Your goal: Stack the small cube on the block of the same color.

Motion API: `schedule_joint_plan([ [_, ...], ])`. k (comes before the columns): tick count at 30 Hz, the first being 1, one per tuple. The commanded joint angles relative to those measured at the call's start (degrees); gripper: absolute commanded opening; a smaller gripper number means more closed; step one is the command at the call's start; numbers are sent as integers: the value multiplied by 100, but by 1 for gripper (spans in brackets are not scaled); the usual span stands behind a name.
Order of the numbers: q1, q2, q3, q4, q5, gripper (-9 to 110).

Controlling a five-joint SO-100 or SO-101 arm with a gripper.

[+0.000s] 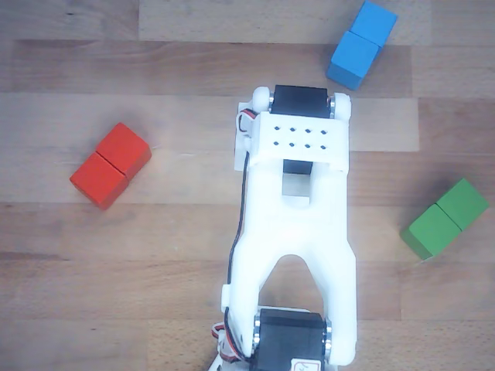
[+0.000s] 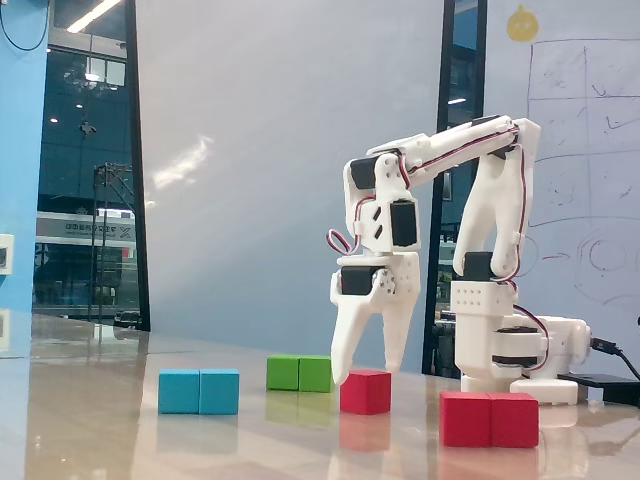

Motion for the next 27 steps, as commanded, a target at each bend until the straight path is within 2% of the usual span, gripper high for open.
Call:
schedule_joint_plan([
  [1,18,44,62,-185,9,35],
  [15,26,35,308,-536,-18,35],
  [27,26,35,378,-633,-18,18],
])
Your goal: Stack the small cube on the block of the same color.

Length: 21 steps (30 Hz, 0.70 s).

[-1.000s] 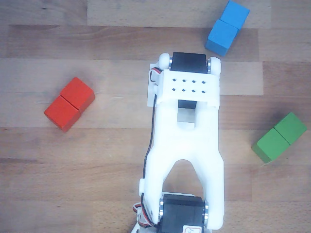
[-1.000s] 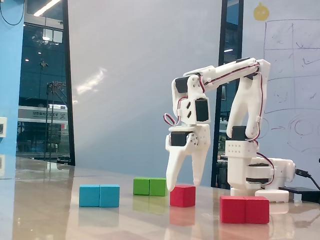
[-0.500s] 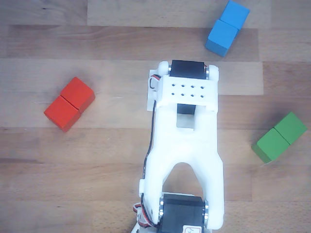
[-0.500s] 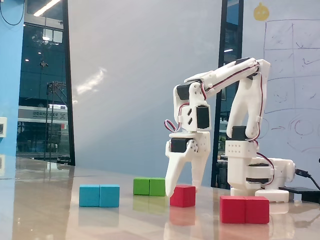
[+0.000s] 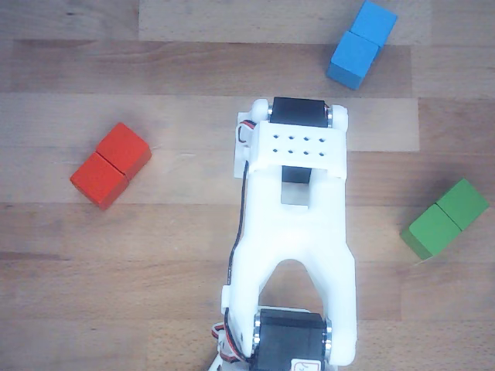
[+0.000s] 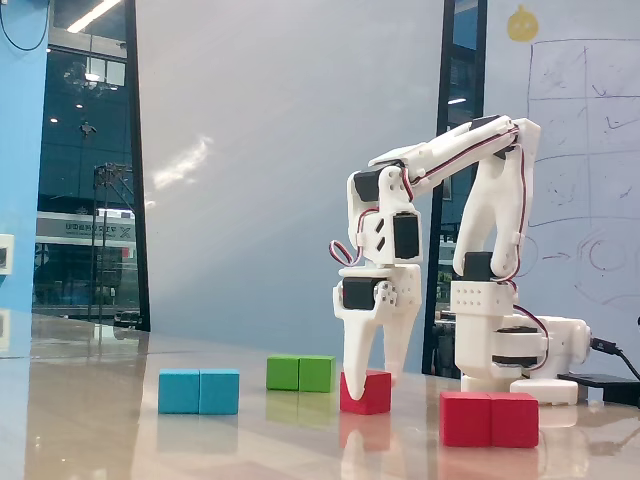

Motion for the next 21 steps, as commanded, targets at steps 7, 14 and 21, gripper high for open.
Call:
schedule_joint_plan([
  [7,26,35,18,-132,0,17],
  [14,26,44,35,-141,9,13],
  [21,26,44,62,-290,9,10],
])
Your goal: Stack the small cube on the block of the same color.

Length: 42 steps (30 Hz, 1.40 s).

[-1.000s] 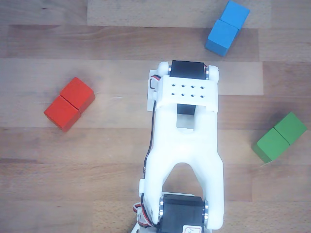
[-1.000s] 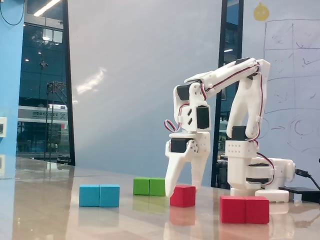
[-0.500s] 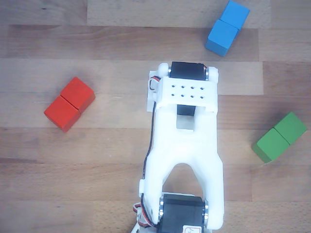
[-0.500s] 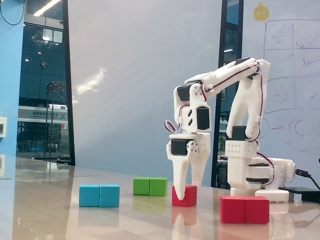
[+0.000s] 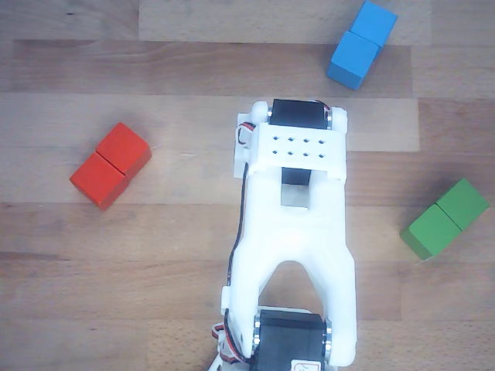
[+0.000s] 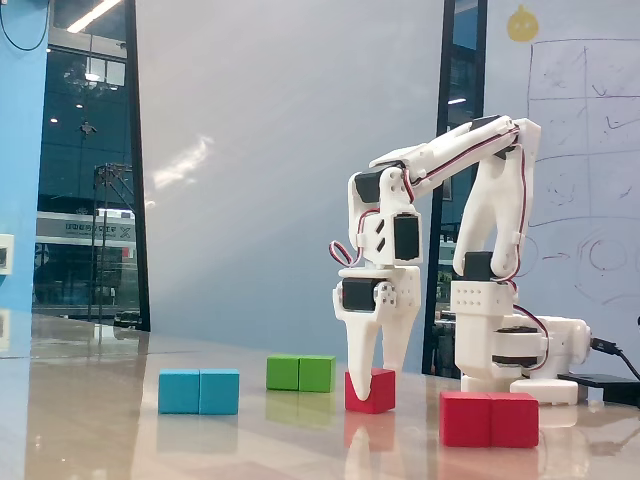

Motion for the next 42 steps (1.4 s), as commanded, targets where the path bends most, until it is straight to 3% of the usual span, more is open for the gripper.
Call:
schedule_joint_plan([
  [1,26,44,-9,-141,44,10],
  [22,26,193,-308,-70,-35,10],
  [42,-202,2338,-1582,-53,-44,10],
])
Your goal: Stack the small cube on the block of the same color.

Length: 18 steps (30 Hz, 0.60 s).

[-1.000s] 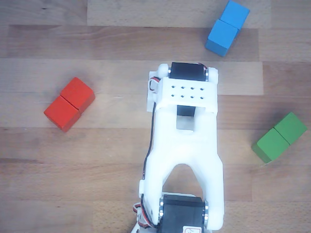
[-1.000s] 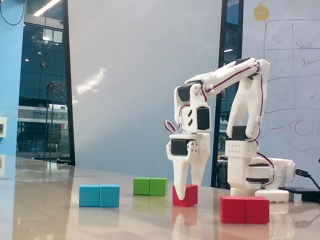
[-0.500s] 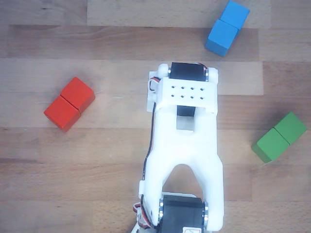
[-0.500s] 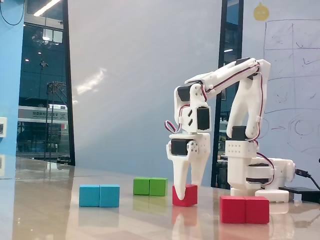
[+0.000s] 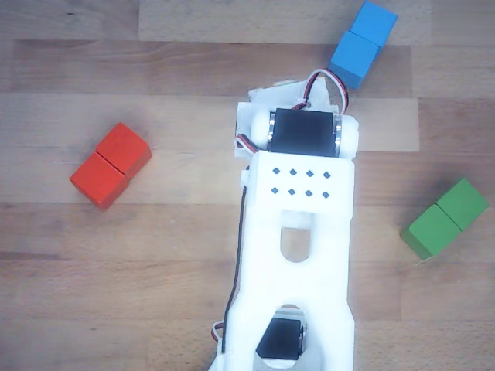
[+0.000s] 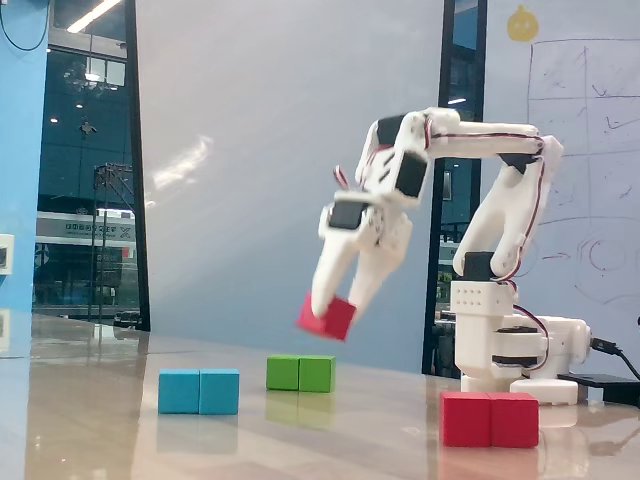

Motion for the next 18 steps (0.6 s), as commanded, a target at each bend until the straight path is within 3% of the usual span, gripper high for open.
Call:
schedule_joint_plan([
  [1,-308,659,-967,-18,-70,10],
  [9,-1846,967,-2057,642,-26,11],
  [18,-3665,879,-2197,1195,-44,11],
])
